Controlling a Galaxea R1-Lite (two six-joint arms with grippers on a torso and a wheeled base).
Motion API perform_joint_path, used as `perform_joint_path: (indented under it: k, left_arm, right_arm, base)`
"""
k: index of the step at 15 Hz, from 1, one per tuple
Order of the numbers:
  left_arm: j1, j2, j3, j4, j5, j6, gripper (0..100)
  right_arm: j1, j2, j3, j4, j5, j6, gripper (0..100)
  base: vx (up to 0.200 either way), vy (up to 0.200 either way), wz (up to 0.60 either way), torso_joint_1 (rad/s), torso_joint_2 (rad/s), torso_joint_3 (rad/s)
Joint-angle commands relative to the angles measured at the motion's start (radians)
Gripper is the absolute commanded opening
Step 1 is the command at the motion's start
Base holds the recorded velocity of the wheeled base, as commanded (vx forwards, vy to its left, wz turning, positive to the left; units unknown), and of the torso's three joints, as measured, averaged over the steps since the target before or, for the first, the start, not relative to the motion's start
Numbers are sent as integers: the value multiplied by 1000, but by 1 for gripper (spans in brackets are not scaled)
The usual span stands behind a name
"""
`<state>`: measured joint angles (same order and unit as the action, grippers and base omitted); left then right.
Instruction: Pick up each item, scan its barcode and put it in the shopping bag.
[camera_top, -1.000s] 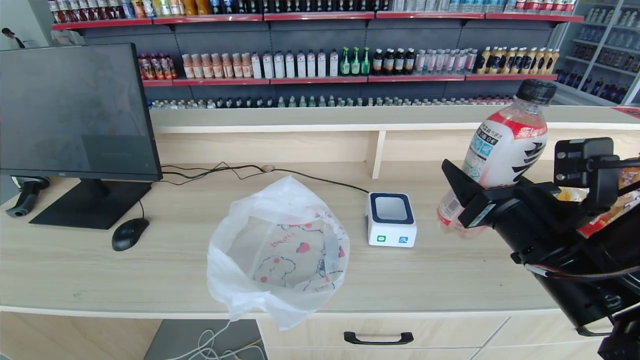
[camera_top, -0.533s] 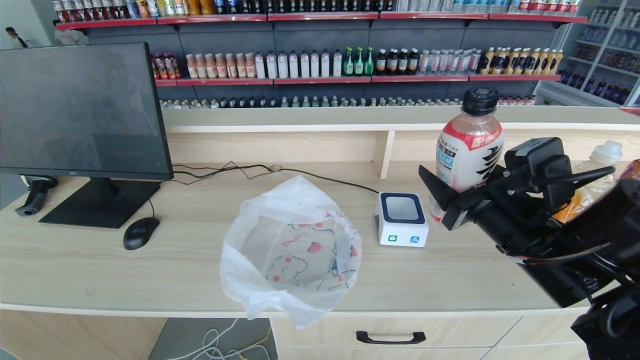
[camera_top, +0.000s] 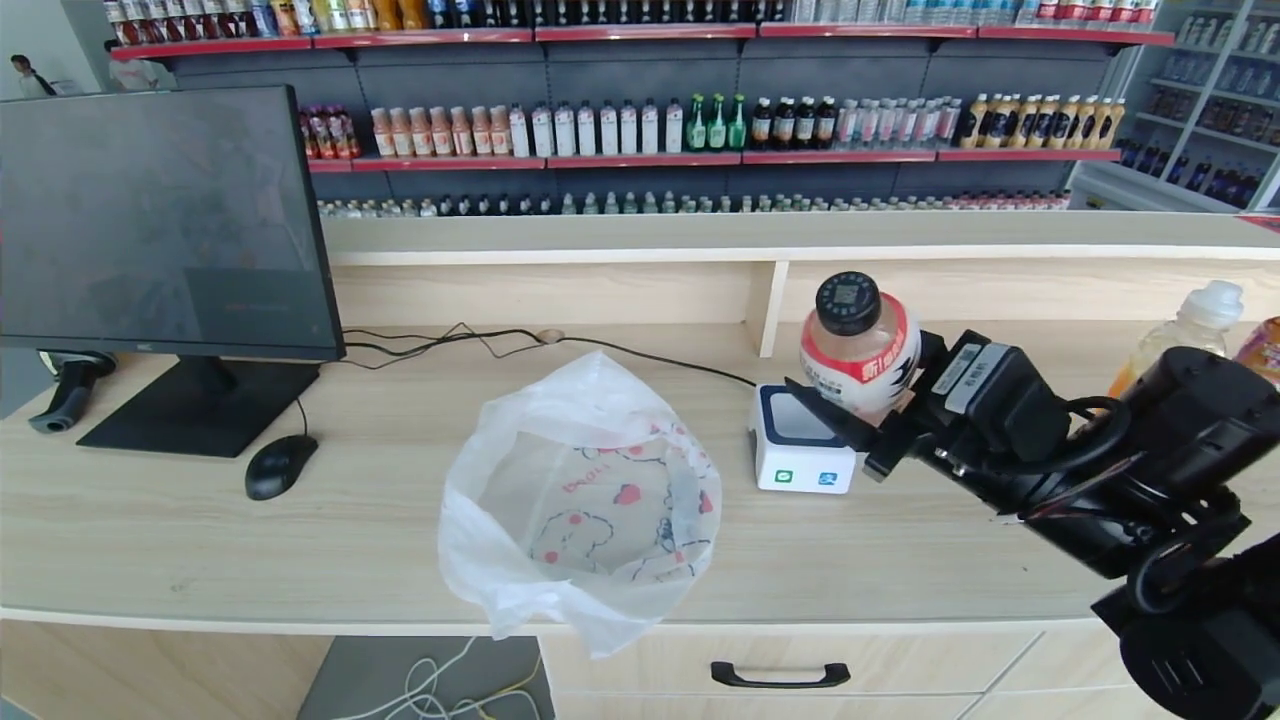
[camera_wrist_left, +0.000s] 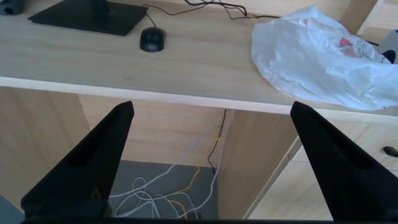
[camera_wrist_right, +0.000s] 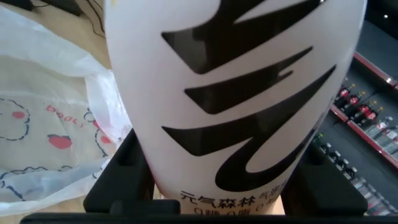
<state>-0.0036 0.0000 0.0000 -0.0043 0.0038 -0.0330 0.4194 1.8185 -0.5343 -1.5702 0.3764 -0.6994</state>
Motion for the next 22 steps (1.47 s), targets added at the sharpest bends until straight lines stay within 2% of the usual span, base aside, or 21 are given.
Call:
perform_joint_path:
  k: [1,4,6,10,18,22]
  left_arm:
    - [-1,2,0,0,1,-1,100]
    - [-1,2,0,-3,1,2,100]
    - [1,2,0,-5,1,4,100]
    - [-1,0,0,-5,1,2,100]
    - [-1,2,0,-5,1,7,100]
    - [-1,2,0,0,1,12,100]
  right_arm:
    - [-17,58,-39,-1,42,-17,0]
    - [-25,137,-133,-1,171,-52,0]
    - [-67,173,-136,-1,228,-91,0]
    - [-140,203,-190,-1,342,-83,0]
    - [-154,309,-313,-1,409,-98,0]
    - [-156,335,-317,-1,424,-114,0]
  base:
    - [0,0,0,0,0,0]
    - [0,0,0,0,0,0]
    - [0,0,0,0,0,0]
    - [0,0,0,0,0,0]
    - [0,0,0,0,0,0]
    - [0,0,0,0,0,0]
